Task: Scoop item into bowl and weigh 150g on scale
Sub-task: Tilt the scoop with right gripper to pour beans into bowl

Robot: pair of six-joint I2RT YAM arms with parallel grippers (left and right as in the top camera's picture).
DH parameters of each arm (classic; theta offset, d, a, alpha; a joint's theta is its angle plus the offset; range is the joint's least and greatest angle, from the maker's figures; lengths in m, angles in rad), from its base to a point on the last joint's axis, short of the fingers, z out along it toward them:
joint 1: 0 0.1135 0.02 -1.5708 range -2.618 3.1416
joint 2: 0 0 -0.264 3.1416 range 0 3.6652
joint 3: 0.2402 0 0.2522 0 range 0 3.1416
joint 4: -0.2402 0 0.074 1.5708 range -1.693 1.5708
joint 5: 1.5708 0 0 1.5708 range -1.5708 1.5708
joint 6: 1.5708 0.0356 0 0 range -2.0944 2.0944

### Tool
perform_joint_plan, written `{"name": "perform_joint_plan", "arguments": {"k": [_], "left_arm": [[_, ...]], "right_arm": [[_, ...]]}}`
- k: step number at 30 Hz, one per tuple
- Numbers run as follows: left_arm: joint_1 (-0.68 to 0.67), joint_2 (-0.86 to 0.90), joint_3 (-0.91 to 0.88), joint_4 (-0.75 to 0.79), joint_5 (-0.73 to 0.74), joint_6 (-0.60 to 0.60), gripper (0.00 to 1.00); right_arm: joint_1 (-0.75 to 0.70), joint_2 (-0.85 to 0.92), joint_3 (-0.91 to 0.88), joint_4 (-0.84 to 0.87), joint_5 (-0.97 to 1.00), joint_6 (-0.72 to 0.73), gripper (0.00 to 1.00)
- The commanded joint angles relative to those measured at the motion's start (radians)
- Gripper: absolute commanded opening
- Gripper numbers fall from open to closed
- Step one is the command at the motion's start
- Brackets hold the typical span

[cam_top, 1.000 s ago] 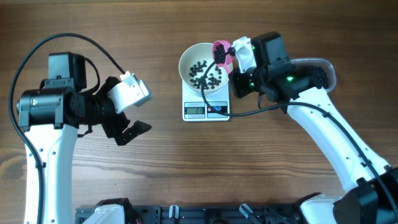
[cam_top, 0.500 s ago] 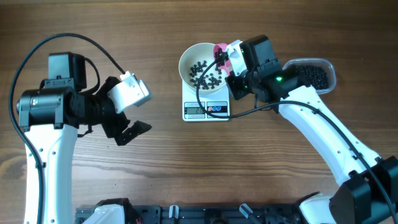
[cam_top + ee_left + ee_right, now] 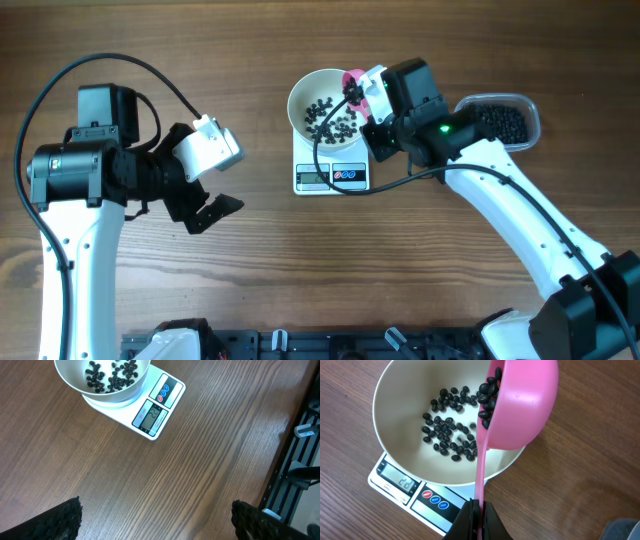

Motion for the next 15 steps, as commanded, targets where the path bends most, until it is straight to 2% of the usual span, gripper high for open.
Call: {"name": "perform_joint_plan", "arguments": {"k": [1,15], "left_arm": [[0.004,-0.011,0.021,0.000,0.026,0.020,1.00],[0.004,-0.011,0.021,0.000,0.026,0.020,1.00]], "right_arm": [[0.011,0.010,0.003,0.007,0.050,-0.018,0.04],[0.027,0.037,0.003,0.019,0.110,-0.040,0.05]]}}
